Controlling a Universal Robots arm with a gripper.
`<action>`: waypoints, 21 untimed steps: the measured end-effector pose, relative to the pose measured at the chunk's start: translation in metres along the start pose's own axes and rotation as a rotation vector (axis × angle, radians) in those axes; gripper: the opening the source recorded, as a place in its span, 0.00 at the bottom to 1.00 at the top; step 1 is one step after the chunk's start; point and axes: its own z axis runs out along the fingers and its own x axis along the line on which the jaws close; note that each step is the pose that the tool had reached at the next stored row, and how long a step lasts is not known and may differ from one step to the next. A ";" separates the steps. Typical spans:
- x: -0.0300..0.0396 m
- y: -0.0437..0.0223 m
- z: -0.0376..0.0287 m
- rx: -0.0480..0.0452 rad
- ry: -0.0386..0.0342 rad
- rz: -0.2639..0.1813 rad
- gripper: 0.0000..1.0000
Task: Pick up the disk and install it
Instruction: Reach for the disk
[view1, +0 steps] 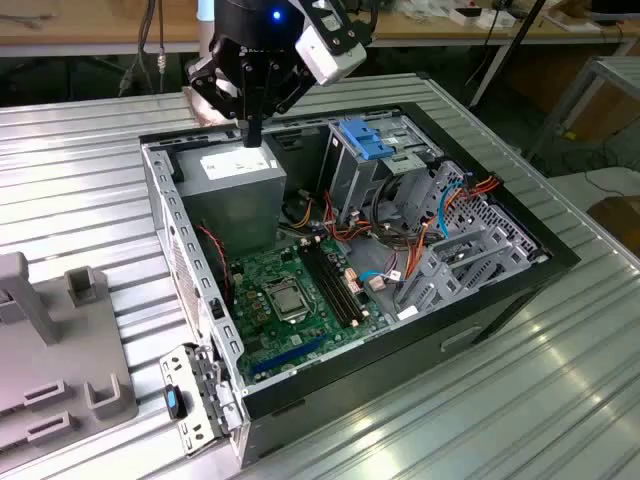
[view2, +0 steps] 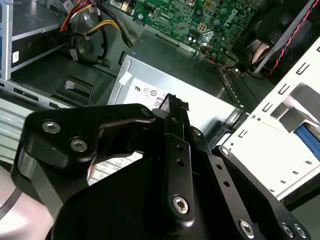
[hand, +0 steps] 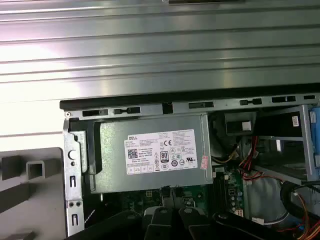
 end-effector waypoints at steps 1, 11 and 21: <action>0.0019 -0.0002 0.0000 -0.0001 0.0000 0.000 0.11; 0.0439 -0.0031 -0.0012 0.0000 0.0000 0.000 0.11; 0.0902 -0.0065 -0.0025 0.0000 0.0000 0.000 0.11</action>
